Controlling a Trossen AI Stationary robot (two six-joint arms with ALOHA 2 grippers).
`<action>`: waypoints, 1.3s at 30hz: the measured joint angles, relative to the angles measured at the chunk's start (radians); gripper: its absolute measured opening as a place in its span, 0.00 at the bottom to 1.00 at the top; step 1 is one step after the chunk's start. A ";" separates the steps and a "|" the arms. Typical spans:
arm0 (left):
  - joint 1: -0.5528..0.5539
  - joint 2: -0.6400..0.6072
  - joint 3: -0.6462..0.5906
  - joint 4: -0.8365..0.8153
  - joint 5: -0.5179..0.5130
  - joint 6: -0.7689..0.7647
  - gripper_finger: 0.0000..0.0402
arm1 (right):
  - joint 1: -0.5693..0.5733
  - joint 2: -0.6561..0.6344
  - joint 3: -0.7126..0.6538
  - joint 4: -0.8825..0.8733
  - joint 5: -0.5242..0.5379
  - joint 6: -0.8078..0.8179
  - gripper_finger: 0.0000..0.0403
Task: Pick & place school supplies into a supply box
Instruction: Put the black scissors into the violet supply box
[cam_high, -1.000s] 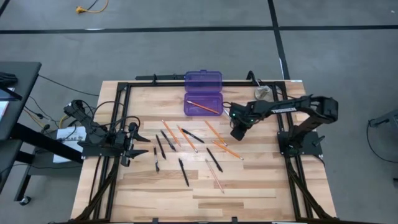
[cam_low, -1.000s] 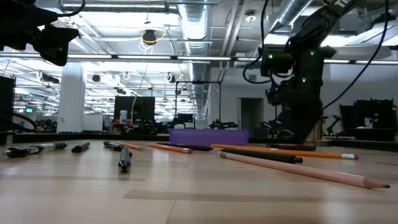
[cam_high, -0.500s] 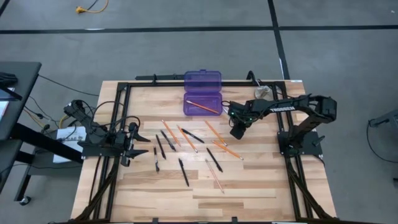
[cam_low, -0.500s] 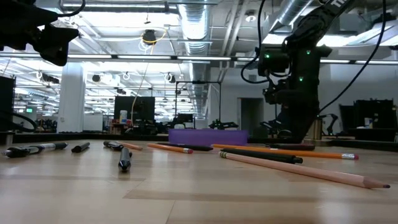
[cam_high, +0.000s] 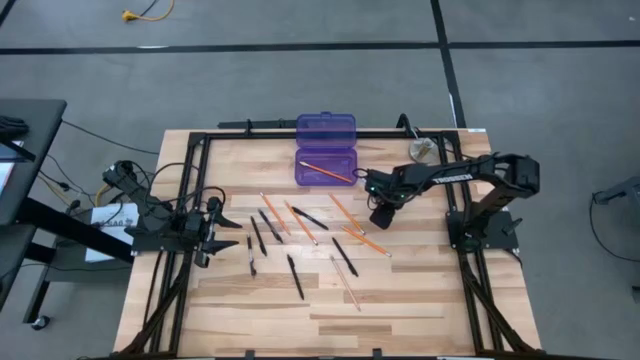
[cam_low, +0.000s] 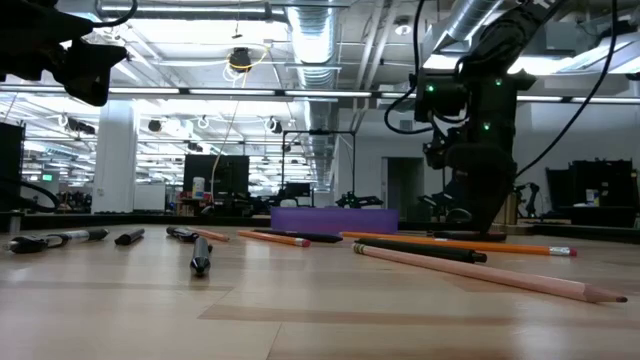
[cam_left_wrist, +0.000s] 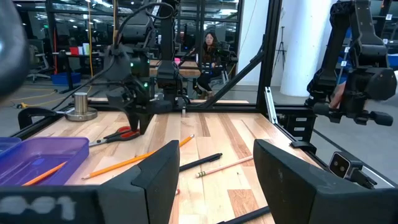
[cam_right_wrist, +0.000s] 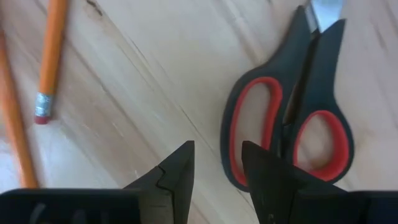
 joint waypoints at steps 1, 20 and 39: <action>0.000 0.000 0.000 0.000 0.000 0.000 0.48 | -0.001 0.011 0.000 0.002 0.000 0.000 0.32; 0.000 0.000 0.000 -0.001 0.000 -0.016 0.48 | -0.016 0.014 -0.007 -0.004 0.029 0.173 0.03; 0.000 0.000 0.001 -0.017 0.000 -0.023 0.48 | -0.013 -0.013 0.095 -0.110 0.097 0.269 0.01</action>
